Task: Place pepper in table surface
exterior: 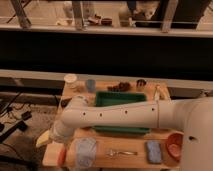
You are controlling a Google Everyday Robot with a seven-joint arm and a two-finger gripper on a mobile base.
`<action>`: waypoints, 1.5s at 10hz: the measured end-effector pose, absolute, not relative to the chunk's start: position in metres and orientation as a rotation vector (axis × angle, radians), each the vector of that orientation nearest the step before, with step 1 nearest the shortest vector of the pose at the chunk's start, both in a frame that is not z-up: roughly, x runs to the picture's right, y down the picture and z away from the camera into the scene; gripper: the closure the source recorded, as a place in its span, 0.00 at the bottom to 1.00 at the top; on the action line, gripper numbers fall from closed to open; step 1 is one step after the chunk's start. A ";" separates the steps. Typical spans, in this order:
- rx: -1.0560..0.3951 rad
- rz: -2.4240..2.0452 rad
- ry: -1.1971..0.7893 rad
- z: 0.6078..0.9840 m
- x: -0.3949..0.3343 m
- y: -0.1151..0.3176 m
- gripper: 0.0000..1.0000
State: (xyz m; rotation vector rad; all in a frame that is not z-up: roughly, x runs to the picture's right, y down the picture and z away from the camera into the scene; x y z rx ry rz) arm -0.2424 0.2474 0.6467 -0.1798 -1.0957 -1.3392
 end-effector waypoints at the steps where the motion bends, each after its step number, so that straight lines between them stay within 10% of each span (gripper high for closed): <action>1: -0.178 -1.347 -1.101 0.650 -0.247 0.250 0.20; 15: -0.323 -1.403 -1.155 0.716 -0.254 0.302 0.20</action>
